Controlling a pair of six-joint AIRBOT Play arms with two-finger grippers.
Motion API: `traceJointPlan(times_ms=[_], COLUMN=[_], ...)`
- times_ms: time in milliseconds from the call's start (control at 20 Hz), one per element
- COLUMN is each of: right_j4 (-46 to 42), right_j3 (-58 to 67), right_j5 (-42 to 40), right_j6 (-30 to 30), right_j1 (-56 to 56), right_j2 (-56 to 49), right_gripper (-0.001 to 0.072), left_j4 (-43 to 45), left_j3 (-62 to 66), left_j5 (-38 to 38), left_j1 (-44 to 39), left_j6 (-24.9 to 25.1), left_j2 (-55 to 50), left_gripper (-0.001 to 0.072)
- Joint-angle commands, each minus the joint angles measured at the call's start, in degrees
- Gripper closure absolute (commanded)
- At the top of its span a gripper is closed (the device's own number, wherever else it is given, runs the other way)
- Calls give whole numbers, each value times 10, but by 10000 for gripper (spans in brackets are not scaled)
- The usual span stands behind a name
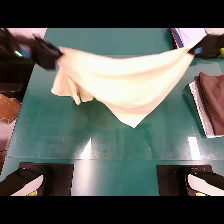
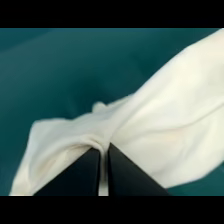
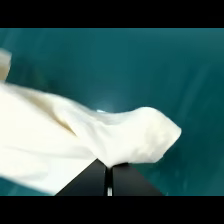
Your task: Fold the shirts.
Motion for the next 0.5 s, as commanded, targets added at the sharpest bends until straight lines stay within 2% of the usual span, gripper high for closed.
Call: traceJointPlan(times_ms=[0,150,250,300,350,400,450], right_j4=[-38,-37,-37,-37,-37,-37,-36], right_j3=[3,3,3,3,3,3,3], right_j5=[65,64,62,62,62,62,62], right_j6=[11,11,11,11,11,11,11], right_j1=[51,71,73,73,73,73,73], right_j2=[-57,-66,-66,-66,-66,-66,-66], right_gripper=[697,696,696,696,696,696,696], left_j4=[1,-9,-29,-44,-53,-54,-53], left_j3=[-126,-241,-301,-320,-327,-324,-315], left_j5=[-52,-63,-35,-13,5,25,40], left_j1=[0,-14,-34,-39,-40,-40,-33], left_j6=[-1,0,-1,-1,-2,-14,-23], left_j2=[-12,-12,-12,-12,-12,-11,-11], left_gripper=[680,679,676,645,367,125,126])
